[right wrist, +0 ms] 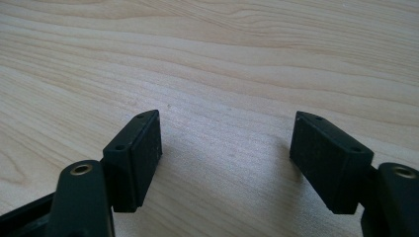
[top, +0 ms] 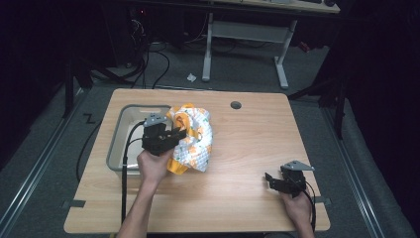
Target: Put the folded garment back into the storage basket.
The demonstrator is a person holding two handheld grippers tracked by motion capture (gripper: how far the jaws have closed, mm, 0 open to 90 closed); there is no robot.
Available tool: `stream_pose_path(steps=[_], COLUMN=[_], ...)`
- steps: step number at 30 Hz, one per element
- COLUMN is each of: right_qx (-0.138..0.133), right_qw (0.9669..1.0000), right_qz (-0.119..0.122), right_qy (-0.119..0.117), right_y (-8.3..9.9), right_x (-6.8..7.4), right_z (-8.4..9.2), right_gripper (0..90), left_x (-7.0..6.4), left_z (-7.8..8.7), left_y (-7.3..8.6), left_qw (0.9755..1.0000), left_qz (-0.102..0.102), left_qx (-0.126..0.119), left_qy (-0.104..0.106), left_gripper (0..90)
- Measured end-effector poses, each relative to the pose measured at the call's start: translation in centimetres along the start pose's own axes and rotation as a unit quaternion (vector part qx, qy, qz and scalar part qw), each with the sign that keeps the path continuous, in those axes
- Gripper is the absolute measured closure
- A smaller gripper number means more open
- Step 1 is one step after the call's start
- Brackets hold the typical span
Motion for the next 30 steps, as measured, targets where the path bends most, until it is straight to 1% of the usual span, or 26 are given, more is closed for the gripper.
stream_pose_path(steps=[1,9,16,26,30], right_qx=[0.0,0.0,0.0,0.0,0.0], right_qw=[1.0,1.0,1.0,1.0,1.0], right_qz=[0.001,0.001,0.0,0.0,0.0], right_qy=[0.0,0.0,0.0,0.0,0.0], right_y=[0.0,0.0,0.0,0.0,0.0], right_x=[0.0,0.0,0.0,0.0,0.0], right_z=[0.0,0.0,0.0,0.0,0.0], right_gripper=[28.4,28.4,28.4,28.4,28.4], left_x=[0.2,1.1,2.2,3.3,3.7], left_z=[0.4,1.4,2.8,4.1,4.7], left_y=[-0.2,-0.6,-1.1,-1.5,-1.6], left_qw=[1.0,0.9999,0.9997,0.9993,0.9992], left_qz=[0.001,0.01,0.014,0.021,0.02], left_qx=[-0.002,-0.012,-0.018,-0.025,-0.026], left_qy=[-0.002,-0.006,-0.01,-0.018,-0.023], left_gripper=[74.7,74.7,74.7,74.7,74.7])
Point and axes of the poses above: each handheld gripper's, and its own axes: z roughly backward along the jaws, y roughly out of its underside, x roughly to its left, the point moved 5 cm from there along -z, roughly forward along the jaws, and after that the axes turned 12 degrees about y, right-handed, at the moved point
